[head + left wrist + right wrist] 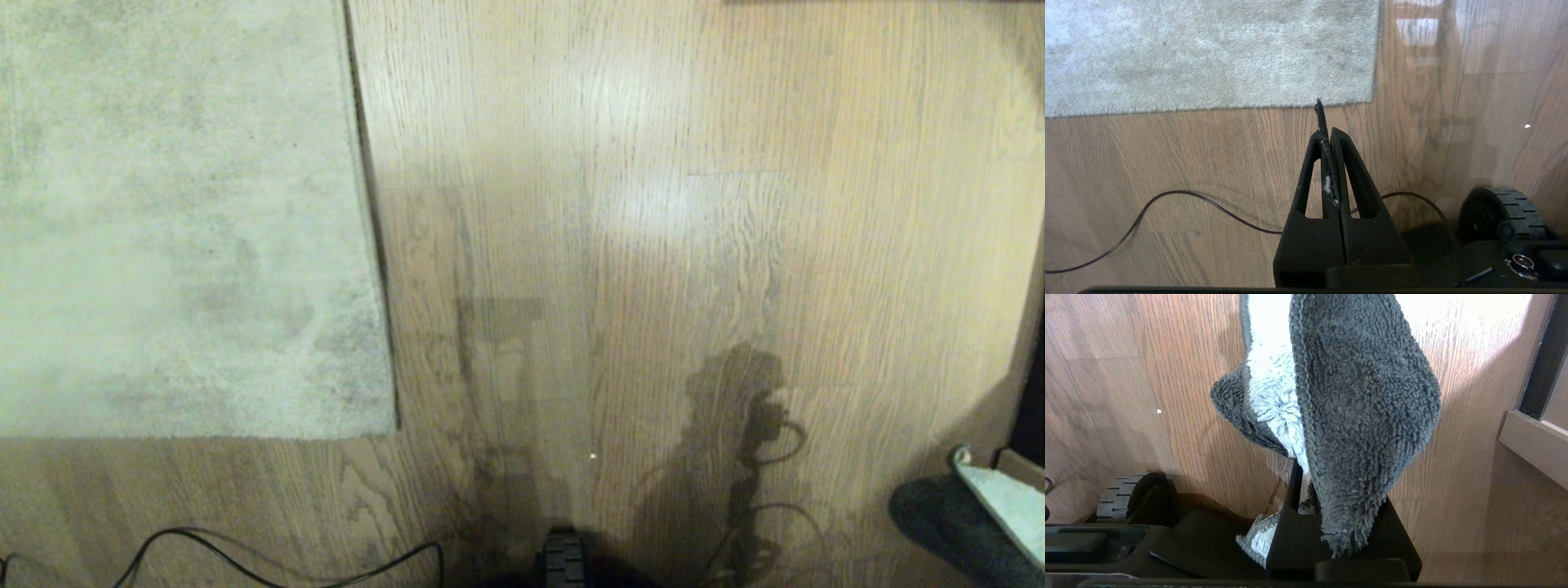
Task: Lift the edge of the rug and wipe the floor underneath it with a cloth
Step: Put down the rag
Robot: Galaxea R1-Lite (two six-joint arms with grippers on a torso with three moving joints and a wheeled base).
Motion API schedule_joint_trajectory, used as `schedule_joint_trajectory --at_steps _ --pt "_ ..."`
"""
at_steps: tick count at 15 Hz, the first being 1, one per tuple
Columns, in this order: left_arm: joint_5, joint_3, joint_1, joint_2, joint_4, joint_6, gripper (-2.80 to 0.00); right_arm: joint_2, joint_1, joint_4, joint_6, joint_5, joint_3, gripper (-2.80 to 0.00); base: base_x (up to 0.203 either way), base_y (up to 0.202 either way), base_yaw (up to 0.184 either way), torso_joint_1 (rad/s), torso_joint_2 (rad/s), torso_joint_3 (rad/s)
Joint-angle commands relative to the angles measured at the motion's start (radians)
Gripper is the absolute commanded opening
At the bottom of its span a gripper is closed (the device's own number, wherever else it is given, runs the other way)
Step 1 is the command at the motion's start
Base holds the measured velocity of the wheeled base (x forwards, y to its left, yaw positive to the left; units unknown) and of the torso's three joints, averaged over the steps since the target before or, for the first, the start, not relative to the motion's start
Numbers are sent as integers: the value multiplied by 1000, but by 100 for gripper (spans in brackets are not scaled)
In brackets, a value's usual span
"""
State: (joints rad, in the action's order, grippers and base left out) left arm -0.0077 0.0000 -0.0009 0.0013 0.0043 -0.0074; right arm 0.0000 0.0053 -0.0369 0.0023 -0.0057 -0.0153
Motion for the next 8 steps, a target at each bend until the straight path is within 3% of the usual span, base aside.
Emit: schedule_joint_trajectory --at_steps 1,8 --pt "0 0 -1 0 0 0 -280 1 1 0 1 0 0 -280 0 0 0 0 0 0" --pt "0 0 0 0 0 0 -280 0 1 0 1 0 0 -280 0 0 0 0 0 0"
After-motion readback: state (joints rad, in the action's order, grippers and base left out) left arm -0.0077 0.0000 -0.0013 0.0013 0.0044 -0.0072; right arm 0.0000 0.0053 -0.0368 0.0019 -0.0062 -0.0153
